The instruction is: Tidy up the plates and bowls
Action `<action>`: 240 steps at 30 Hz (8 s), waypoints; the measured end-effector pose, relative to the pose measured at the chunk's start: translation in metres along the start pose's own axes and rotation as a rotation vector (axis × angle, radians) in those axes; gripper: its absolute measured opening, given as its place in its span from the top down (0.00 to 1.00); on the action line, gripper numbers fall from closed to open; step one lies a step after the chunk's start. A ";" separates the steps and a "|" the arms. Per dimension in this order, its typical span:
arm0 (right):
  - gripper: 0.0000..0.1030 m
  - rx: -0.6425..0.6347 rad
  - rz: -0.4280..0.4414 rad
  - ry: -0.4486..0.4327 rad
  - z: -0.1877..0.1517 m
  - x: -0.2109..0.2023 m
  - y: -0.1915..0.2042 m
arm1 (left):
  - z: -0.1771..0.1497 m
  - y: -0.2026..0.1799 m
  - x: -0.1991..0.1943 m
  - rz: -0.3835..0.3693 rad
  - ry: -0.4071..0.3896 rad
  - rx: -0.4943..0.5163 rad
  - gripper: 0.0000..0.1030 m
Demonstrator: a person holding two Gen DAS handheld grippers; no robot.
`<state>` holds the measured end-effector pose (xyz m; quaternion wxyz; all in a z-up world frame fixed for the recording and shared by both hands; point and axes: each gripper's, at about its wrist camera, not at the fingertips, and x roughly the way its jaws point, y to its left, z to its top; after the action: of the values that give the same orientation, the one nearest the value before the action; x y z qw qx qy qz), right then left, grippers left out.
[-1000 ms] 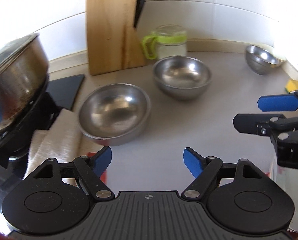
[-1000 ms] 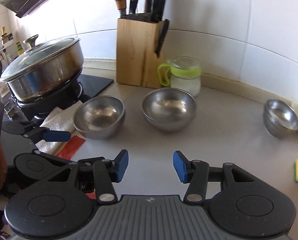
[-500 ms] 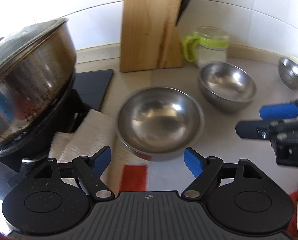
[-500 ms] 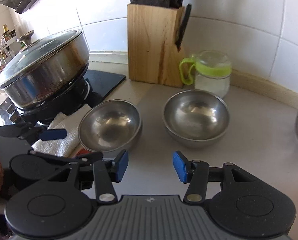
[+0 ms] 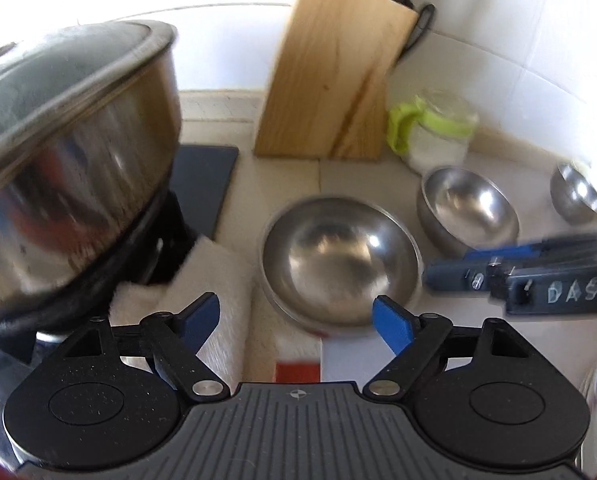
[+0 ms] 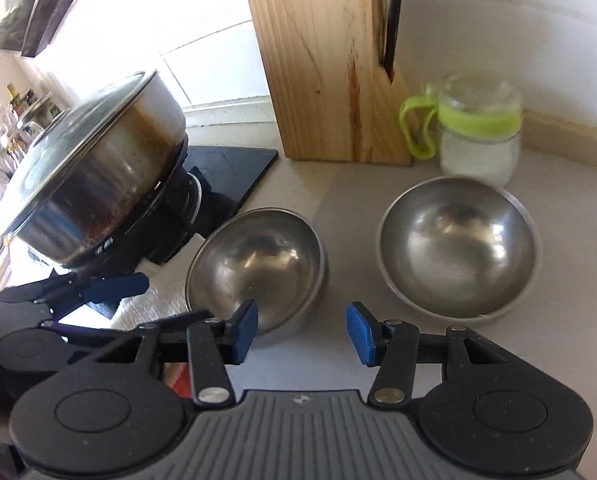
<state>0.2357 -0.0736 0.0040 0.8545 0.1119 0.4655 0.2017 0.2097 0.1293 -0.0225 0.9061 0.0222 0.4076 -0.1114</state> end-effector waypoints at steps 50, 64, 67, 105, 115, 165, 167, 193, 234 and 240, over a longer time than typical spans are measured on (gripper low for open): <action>0.75 0.122 0.003 -0.030 -0.044 -0.062 -0.018 | -0.012 -0.065 -0.020 -0.087 -0.023 0.173 0.49; 0.75 0.226 -0.092 -0.118 -0.091 -0.128 -0.039 | -0.036 -0.122 -0.047 -0.204 -0.058 0.319 0.48; 0.75 0.252 -0.118 -0.135 -0.102 -0.142 -0.043 | -0.042 -0.135 -0.052 -0.234 -0.064 0.356 0.47; 0.75 0.521 -0.306 -0.233 -0.221 -0.250 -0.083 | -0.116 -0.251 -0.087 -0.461 -0.033 0.672 0.46; 0.75 0.555 -0.341 -0.163 -0.236 -0.238 -0.092 | -0.131 -0.255 -0.066 -0.469 0.047 0.694 0.45; 0.73 0.117 -0.091 -0.059 0.023 -0.089 -0.083 | 0.033 -0.137 0.002 -0.067 -0.101 0.280 0.42; 0.73 0.117 -0.092 -0.036 0.029 -0.076 -0.086 | 0.037 -0.135 0.013 -0.055 -0.088 0.274 0.42; 0.73 0.111 -0.117 0.004 0.022 -0.081 -0.099 | 0.035 -0.142 0.038 -0.119 -0.049 0.277 0.42; 0.66 0.184 -0.159 0.015 -0.005 -0.089 -0.150 | 0.016 -0.125 0.032 -0.149 -0.035 0.201 0.27; 0.66 0.158 -0.112 0.033 0.034 -0.022 -0.145 | 0.042 -0.116 0.074 -0.079 -0.004 0.132 0.38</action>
<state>0.2881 -0.2127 -0.0159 0.8452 0.1495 0.4993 0.1183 0.2627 -0.0026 -0.0434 0.8984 0.0654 0.3981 -0.1736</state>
